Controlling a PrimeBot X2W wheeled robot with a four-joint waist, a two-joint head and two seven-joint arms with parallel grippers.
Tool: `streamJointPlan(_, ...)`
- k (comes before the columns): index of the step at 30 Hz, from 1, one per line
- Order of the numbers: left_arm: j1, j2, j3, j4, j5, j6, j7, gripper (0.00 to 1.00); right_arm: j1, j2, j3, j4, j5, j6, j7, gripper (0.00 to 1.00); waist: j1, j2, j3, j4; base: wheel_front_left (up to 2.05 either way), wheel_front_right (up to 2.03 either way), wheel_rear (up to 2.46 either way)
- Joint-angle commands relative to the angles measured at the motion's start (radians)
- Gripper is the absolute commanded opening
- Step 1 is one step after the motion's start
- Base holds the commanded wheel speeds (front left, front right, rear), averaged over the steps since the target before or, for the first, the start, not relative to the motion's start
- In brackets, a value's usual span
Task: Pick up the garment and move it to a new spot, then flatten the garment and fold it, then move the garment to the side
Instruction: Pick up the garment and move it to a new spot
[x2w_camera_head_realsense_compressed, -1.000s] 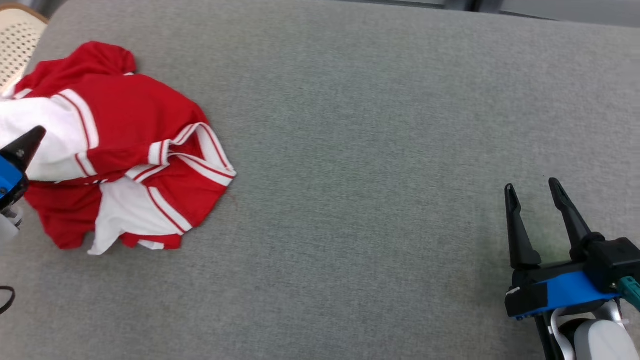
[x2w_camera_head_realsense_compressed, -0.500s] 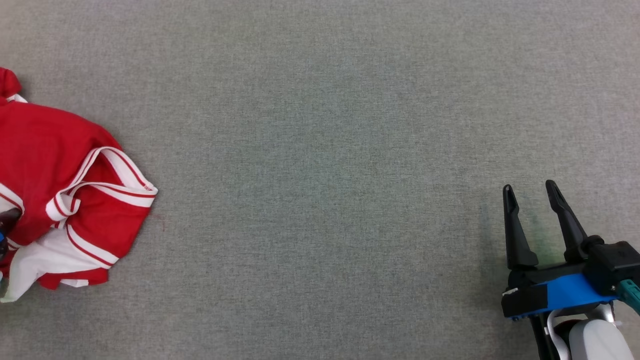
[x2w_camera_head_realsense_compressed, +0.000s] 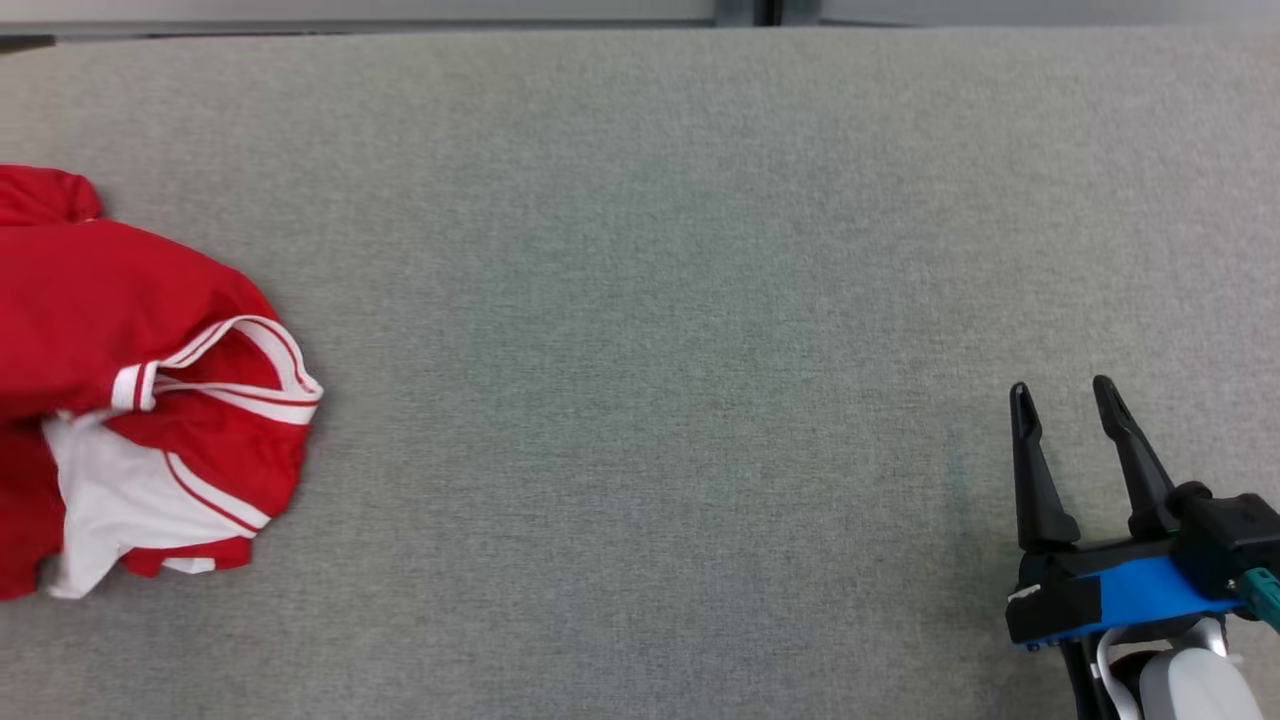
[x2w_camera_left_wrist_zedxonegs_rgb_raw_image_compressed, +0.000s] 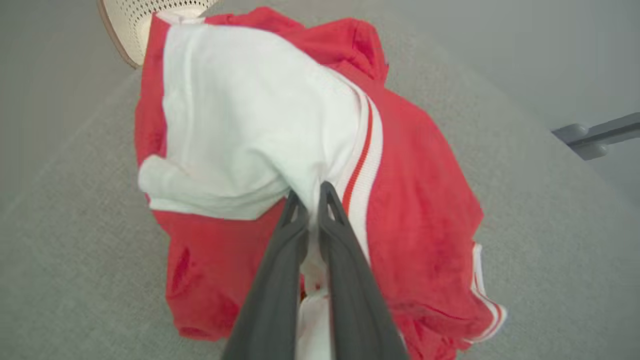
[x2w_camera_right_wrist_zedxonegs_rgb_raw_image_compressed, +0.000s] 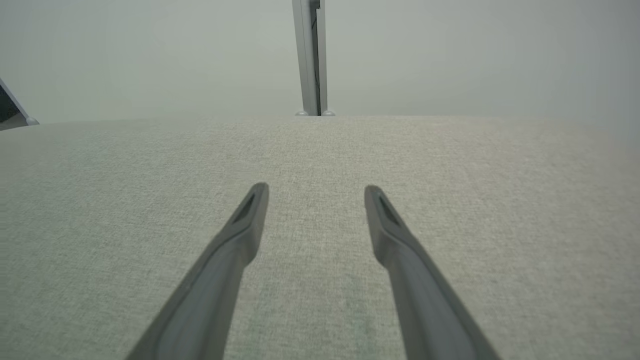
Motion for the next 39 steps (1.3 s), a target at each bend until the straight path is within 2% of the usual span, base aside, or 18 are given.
streamJointPlan(1, -0.049, 0.022, -0.005, -0.024, 0.012, -0.024, -0.018, 0.0, 0.011, -0.004, 0.0, 0.013, 0.008, 0.0, -0.009, 1.0, 0.0, 0.0, -0.04, 0.027, 0.0, 0.0, 0.0)
streamJointPlan(8, -0.202, 0.061, -0.042, -0.085, 0.028, -0.108, -0.042, 0.0, 0.037, -0.004, 0.009, 0.063, 0.037, 0.0, -0.025, 1.0, 0.0, 0.0, -0.148, 0.057, 0.0, 0.0, 0.0)
streamJointPlan(10, -0.227, 0.065, -0.052, -0.091, 0.03, -0.116, -0.038, 0.0, 0.041, -0.004, 0.007, 0.069, 0.039, 0.0, -0.028, 1.0, 0.0, 0.0, -0.164, 0.059, 0.0, 0.0, 0.0)
streamJointPlan(14, -0.378, 0.041, -0.119, -0.114, 0.049, -0.145, -0.032, 0.0, 0.063, -0.004, 0.003, 0.091, 0.047, 0.0, -0.033, 1.0, 0.0, 0.0, -0.23, 0.061, 0.0, 0.0, 0.0)
streamJointPlan(20, -0.526, -0.01, -0.194, -0.105, 0.066, -0.172, -0.033, 0.0, 0.074, -0.004, 0.011, 0.095, 0.053, 0.0, -0.035, 1.0, 0.0, 0.0, -0.266, 0.031, 0.0, 0.0, 0.0)
streamJointPlan(29, -0.623, -0.12, -0.283, -0.082, 0.048, -0.209, -0.043, 0.0, 0.083, -0.005, 0.011, 0.092, 0.06, 0.0, -0.035, 1.0, 0.0, 0.0, -0.27, -0.102, 0.0, 0.0, 0.0)
streamJointPlan(39, -0.432, -0.252, -0.379, -0.089, 0.017, -0.249, -0.114, 0.0, 0.098, -0.004, -0.01, 0.072, 0.052, 0.0, -0.024, 1.0, 0.0, 0.0, -0.257, -0.251, 0.0, 0.0, 0.0)
